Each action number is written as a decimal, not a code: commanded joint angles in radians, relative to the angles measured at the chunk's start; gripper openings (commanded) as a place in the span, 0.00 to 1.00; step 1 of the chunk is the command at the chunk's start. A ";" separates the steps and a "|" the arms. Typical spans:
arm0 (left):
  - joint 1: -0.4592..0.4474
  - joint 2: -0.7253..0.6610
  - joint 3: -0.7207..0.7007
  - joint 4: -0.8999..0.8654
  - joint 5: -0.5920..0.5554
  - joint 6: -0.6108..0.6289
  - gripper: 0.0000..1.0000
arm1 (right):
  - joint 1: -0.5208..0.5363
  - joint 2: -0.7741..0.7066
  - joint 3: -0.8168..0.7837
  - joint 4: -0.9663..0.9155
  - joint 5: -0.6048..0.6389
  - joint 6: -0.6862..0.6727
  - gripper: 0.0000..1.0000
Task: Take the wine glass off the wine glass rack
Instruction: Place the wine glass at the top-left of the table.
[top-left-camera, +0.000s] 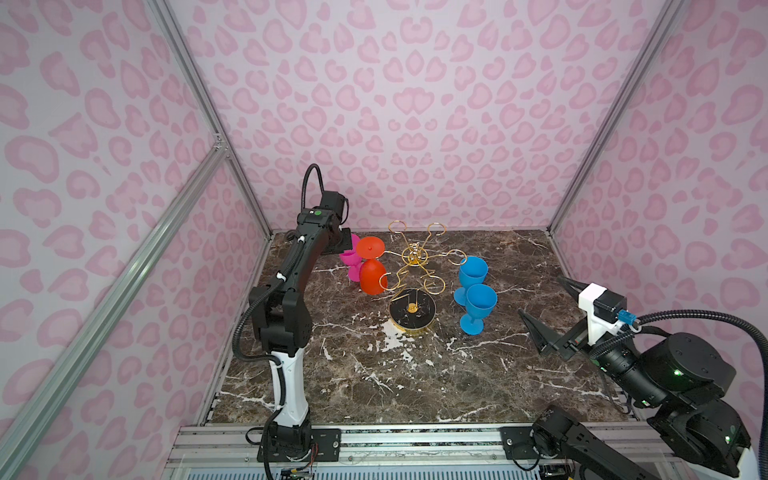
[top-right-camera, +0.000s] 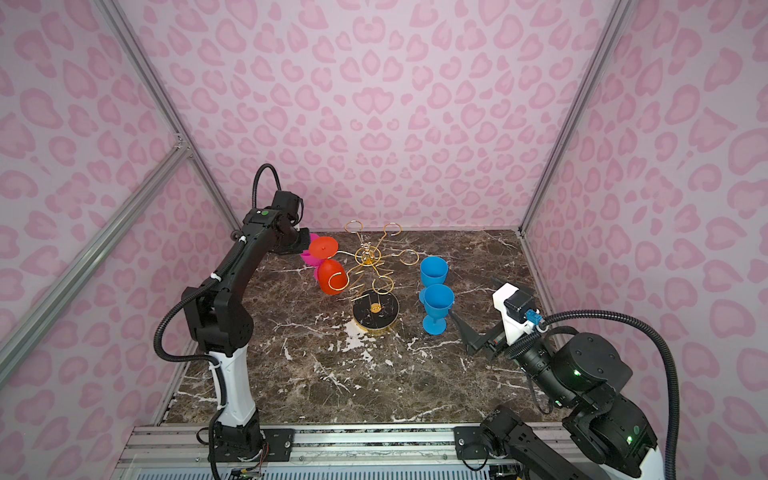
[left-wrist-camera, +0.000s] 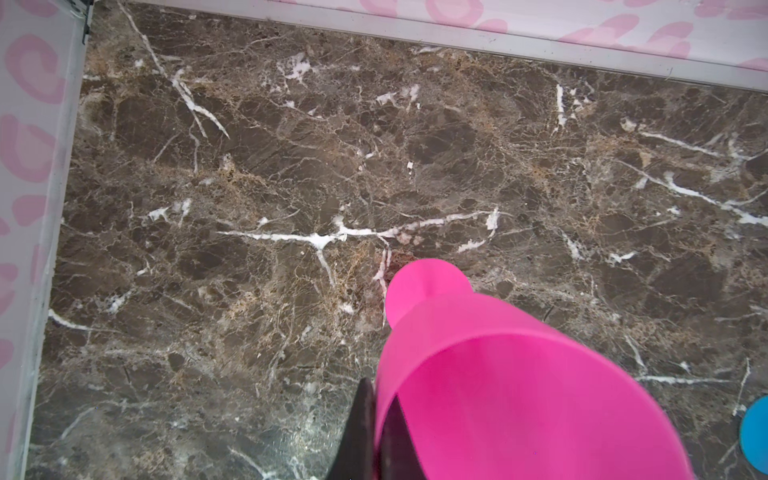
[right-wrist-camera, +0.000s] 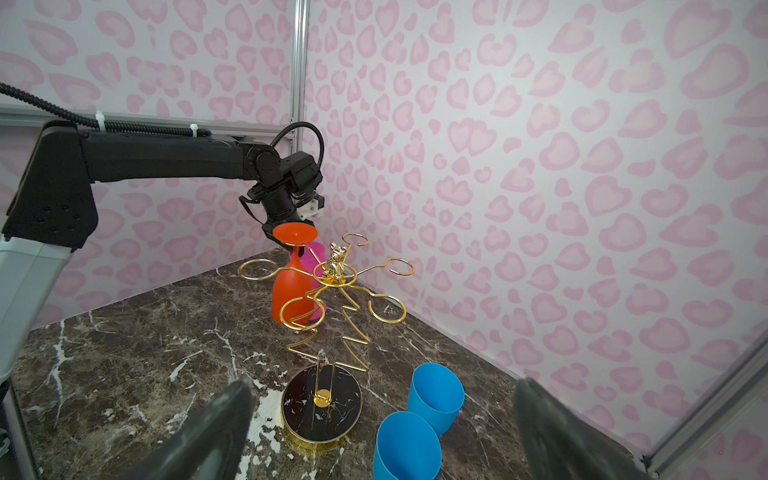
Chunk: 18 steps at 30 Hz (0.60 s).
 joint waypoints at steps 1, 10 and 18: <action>-0.001 0.049 0.066 -0.064 -0.028 0.032 0.03 | 0.000 -0.001 0.004 -0.003 0.005 0.014 1.00; -0.023 0.094 0.088 -0.092 -0.116 0.089 0.03 | 0.001 0.002 0.005 -0.006 0.003 0.022 0.99; -0.030 0.117 0.090 -0.092 -0.130 0.103 0.05 | 0.001 0.012 0.000 -0.003 -0.003 0.026 0.99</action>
